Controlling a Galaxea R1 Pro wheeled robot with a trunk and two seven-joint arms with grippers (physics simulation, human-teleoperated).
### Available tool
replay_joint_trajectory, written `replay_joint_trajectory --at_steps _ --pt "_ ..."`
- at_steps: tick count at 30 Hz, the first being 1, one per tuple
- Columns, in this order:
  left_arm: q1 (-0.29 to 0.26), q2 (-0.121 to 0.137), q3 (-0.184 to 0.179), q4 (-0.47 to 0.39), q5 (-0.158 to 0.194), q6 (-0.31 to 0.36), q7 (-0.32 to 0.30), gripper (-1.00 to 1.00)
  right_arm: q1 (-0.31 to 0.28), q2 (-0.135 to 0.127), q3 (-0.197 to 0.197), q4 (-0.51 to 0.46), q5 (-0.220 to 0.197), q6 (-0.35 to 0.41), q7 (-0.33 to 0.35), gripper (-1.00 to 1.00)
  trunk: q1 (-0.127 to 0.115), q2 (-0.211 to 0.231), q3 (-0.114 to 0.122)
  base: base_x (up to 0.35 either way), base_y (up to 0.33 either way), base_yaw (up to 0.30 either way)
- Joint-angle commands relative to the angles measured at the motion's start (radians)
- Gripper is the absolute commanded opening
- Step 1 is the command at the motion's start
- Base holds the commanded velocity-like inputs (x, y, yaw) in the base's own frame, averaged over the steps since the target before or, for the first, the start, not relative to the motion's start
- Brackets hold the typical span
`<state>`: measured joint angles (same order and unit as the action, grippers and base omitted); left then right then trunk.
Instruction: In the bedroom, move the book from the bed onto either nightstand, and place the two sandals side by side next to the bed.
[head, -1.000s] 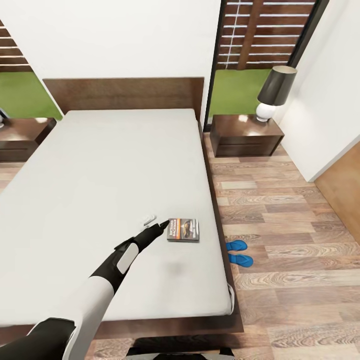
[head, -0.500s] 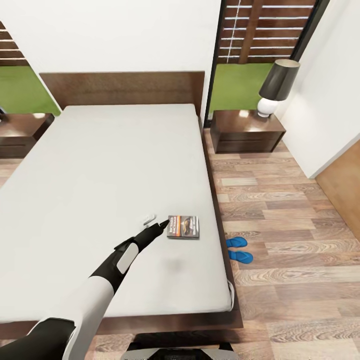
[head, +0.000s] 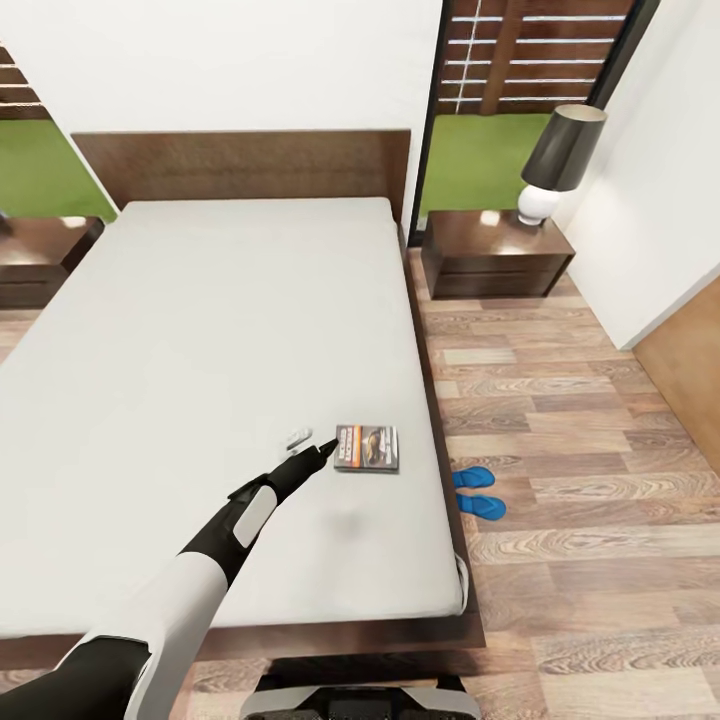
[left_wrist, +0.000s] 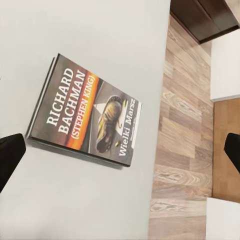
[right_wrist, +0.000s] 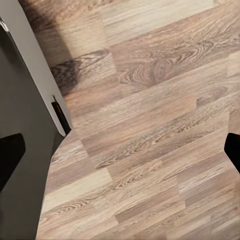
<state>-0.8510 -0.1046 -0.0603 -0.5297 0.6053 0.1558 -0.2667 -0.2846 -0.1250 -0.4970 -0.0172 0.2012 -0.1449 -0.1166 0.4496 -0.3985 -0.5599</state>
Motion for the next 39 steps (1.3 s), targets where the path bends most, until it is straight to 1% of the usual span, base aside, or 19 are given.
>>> replay_joint_trajectory --at_steps 1,18,29,39 --pt "0.000 0.000 -0.001 -0.001 0.010 0.006 -0.001 1.00 -0.001 0.000 -0.008 0.002 0.010 -0.004 -0.003 1.00 0.000 -0.002 -0.003 0.000 0.000 0.000" --pt "0.001 0.002 -0.001 -0.003 0.010 0.006 -0.016 1.00 -0.001 -0.001 -0.008 0.005 0.010 -0.004 -0.003 1.00 0.000 -0.002 -0.031 0.000 0.000 0.000" --pt "0.002 0.004 0.000 -0.041 0.011 0.010 -0.017 1.00 -0.001 -0.001 -0.009 0.005 0.010 -0.004 -0.003 1.00 0.000 -0.002 -0.049 0.000 0.000 0.000" --pt "0.003 0.005 0.000 -0.046 0.013 0.016 -0.014 1.00 -0.001 -0.001 -0.009 0.005 0.010 -0.004 -0.003 1.00 0.000 -0.002 -0.065 0.000 0.000 0.000"
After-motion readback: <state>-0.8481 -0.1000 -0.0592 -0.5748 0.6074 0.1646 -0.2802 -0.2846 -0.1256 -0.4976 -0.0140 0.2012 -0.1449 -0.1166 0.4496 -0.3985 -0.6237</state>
